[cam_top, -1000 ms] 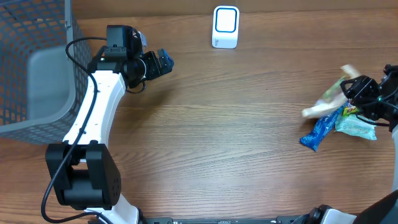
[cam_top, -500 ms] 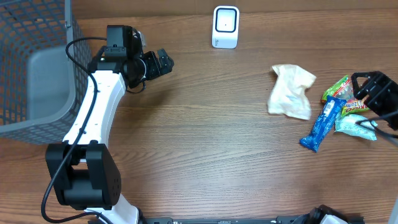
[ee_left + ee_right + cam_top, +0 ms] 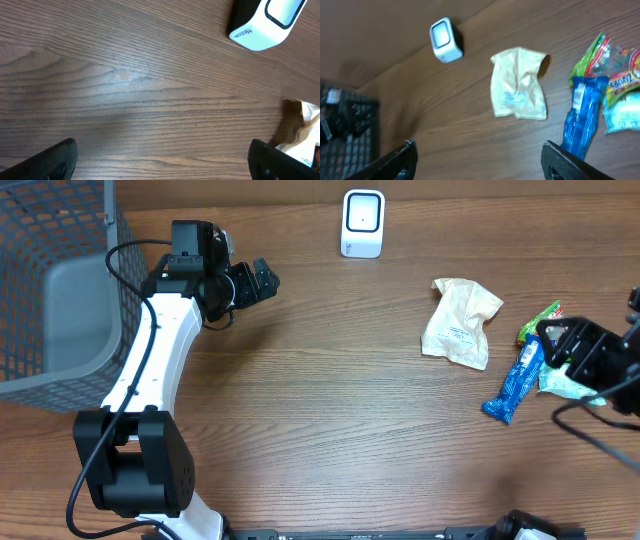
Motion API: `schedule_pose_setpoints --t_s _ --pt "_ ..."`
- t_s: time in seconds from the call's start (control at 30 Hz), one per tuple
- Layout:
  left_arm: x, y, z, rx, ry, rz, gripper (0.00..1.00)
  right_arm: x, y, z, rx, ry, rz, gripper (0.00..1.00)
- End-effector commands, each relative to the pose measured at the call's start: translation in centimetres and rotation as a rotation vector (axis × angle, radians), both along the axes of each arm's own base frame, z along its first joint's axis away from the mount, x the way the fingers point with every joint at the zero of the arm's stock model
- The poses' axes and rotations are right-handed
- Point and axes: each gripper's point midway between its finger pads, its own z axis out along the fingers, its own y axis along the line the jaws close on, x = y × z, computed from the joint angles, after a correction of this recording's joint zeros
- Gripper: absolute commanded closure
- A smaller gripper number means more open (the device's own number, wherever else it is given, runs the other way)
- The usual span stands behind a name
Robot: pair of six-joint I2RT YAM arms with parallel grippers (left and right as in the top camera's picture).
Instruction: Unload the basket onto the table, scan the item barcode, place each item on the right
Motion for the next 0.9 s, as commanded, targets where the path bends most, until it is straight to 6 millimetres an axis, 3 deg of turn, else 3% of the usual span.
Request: schedule_pose_setpoints --t_s 0.0,0.07,0.13,0.33,0.43,0.6,0.87 --pt "-0.1 -0.2 -0.1 0.005 0.002 -0.004 0.00 -2.7 1.5 4.2 -0.081 -0.108 0.065 0.20" --pt "-0.1 -0.2 -0.1 0.005 0.002 -0.004 0.00 -4.7 2.2 5.2 -0.085 -0.104 0.065 0.14" --pt "-0.1 -0.2 -0.1 0.005 0.002 -0.004 0.00 -6.3 2.9 6.1 -0.084 -0.105 0.065 0.00" --pt "-0.1 -0.2 -0.1 0.005 0.001 -0.005 0.00 -9.5 4.1 6.1 -0.067 -0.073 0.061 0.00" --pt "-0.1 -0.2 -0.1 0.005 0.002 -0.004 0.00 -10.1 4.0 5.4 -0.062 -0.031 0.051 0.00" --pt "-0.1 -0.2 -0.1 0.005 0.002 -0.004 0.00 -10.2 2.0 4.5 -0.154 0.010 -0.029 0.00" --pt "-0.1 -0.2 -0.1 0.005 0.002 -0.004 0.00 -8.0 2.5 7.0 -0.265 -0.172 0.111 0.00"
